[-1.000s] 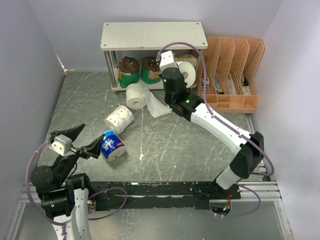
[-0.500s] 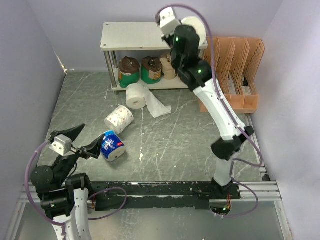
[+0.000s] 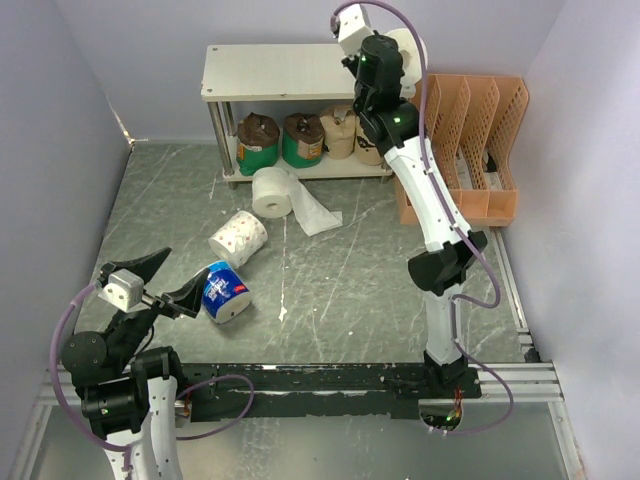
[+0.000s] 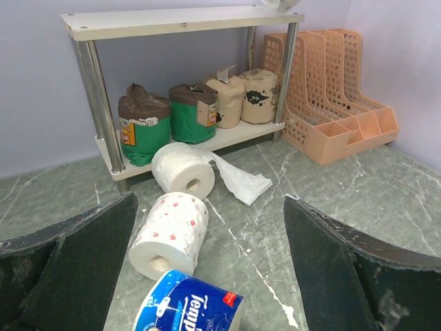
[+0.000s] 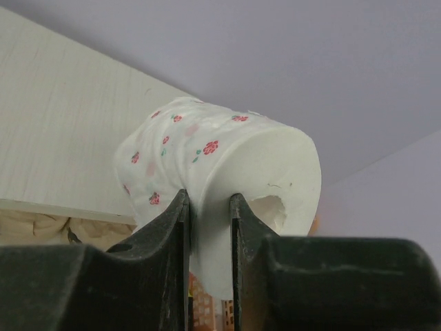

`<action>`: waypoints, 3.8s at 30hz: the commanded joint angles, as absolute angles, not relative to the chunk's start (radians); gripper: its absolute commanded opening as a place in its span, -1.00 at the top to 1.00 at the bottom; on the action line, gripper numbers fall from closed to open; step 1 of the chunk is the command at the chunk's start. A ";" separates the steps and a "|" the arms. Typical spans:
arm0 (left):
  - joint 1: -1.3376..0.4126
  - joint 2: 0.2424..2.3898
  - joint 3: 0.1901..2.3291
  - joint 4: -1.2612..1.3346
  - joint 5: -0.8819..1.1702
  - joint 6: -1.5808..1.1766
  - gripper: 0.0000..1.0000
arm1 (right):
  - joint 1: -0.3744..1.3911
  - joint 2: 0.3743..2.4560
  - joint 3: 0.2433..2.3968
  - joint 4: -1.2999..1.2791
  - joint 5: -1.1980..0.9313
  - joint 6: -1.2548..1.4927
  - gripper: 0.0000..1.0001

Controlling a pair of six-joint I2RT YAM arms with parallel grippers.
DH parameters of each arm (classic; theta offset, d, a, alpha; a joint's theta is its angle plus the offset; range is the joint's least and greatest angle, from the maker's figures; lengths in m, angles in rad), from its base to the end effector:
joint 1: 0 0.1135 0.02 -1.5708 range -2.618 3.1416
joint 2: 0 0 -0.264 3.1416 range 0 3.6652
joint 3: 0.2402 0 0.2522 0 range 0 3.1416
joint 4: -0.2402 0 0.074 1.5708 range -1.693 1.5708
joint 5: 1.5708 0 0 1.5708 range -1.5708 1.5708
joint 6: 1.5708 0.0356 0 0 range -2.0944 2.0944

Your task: Place and organize the paper towels onto the shelf

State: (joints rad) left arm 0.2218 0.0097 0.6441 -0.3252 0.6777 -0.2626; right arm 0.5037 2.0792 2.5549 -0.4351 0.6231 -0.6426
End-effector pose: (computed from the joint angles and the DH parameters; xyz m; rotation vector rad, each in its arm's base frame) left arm 0.0192 -0.0186 0.3405 0.2772 1.3171 -0.4610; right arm 0.3968 0.1950 0.5138 -0.3870 1.5186 -0.5847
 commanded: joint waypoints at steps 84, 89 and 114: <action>0.272 0.008 0.713 -0.399 0.434 -0.308 -0.98 | 0.611 2.130 0.856 1.625 -0.413 1.016 -0.77; 0.272 0.006 0.710 -0.392 0.456 -0.305 -0.98 | 0.646 2.188 0.986 1.482 -0.399 0.912 -0.76; 0.272 0.001 0.699 -0.369 0.521 -0.296 -0.98 | 0.729 2.359 1.234 1.189 -0.339 0.791 -0.49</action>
